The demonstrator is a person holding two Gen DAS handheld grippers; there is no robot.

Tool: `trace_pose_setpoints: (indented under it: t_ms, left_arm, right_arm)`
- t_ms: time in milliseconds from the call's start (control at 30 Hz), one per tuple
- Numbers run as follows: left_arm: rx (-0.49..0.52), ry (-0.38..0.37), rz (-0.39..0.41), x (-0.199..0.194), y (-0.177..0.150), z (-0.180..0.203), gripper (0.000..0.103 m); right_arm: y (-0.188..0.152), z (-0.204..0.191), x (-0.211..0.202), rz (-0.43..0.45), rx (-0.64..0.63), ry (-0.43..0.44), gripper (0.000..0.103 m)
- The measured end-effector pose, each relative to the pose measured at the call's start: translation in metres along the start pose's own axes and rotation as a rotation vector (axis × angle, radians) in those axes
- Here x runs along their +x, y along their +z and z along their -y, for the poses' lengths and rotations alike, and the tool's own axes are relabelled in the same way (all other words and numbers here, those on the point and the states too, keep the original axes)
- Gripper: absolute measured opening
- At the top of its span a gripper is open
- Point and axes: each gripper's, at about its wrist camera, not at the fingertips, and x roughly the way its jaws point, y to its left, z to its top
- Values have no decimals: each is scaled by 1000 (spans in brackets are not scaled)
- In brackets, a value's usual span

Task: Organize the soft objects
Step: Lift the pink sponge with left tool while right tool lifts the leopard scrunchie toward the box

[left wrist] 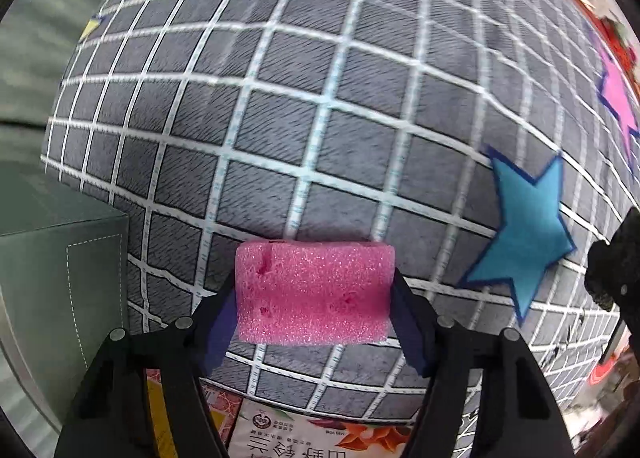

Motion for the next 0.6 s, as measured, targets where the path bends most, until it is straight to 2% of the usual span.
trace_pose_setpoints:
  t_ms: [333,600]
  left_arm:
    - [291,-43,166,-68,-34,41,72]
    - [435,-46,234,-121,-66,58,72]
  right_arm:
    - [-25,0,-30,27,29,0,48]
    - [-52,-12,-51,41,55,-10,48]
